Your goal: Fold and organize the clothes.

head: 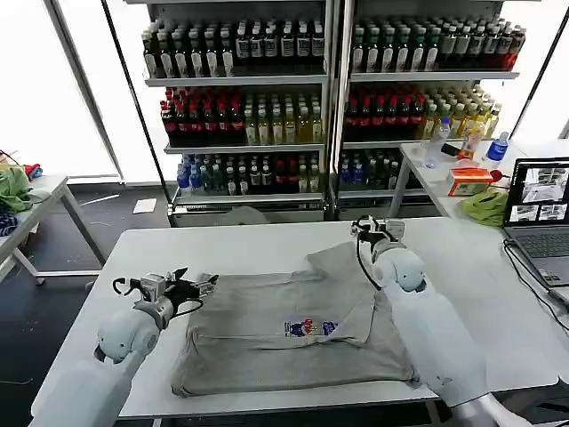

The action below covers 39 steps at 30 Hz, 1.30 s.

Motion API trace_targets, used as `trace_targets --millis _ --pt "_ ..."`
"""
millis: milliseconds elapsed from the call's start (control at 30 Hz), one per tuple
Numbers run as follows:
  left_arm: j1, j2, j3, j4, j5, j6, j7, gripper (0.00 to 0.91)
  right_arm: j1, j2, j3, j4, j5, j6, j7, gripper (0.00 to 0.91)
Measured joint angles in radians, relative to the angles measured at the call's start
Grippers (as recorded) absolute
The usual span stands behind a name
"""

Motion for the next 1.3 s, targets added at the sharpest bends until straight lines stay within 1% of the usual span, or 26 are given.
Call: trace_targets --millis 433,1067,1100,1133,1167,1200,1233,1267,1300 --pt "-0.072 -0.022 0.028 0.116 0.000 -0.004 0.010 0.907 0.037 0.064 -0.012 -0.138 -0.065 0.010 -0.031 0.907" --pt "-0.104 -0.055 0.038 0.191 0.006 -0.014 0.012 0.907 0.041 0.092 -0.013 -0.221 -0.097 0.017 -0.035 0.907" --pt "-0.102 -0.056 0.038 0.192 0.006 -0.014 0.013 0.826 0.041 0.094 -0.013 -0.224 -0.099 0.017 -0.035 0.907" --pt "-0.101 -0.056 0.038 0.192 0.006 -0.014 0.013 0.645 0.040 0.096 -0.013 -0.226 -0.101 0.018 -0.035 0.907" --pt "-0.100 -0.057 0.038 0.192 0.006 -0.015 0.013 0.514 0.039 0.098 -0.013 -0.228 -0.102 0.019 -0.035 0.907" --pt "-0.098 -0.057 0.036 0.192 0.005 -0.015 0.014 0.232 0.038 0.099 -0.012 -0.230 -0.104 0.020 -0.035 0.907" --pt "-0.097 -0.057 0.035 0.192 0.005 -0.015 0.014 0.040 0.037 0.101 -0.010 -0.232 -0.106 0.021 -0.034 0.725" --pt "-0.095 -0.057 0.033 0.191 0.005 -0.014 0.015 0.010 0.036 0.102 -0.009 -0.232 -0.106 0.021 -0.034 0.574" --pt "-0.093 -0.056 0.032 0.189 0.005 -0.013 0.015 0.000 0.034 0.102 -0.008 -0.232 -0.106 0.021 -0.034 0.282"
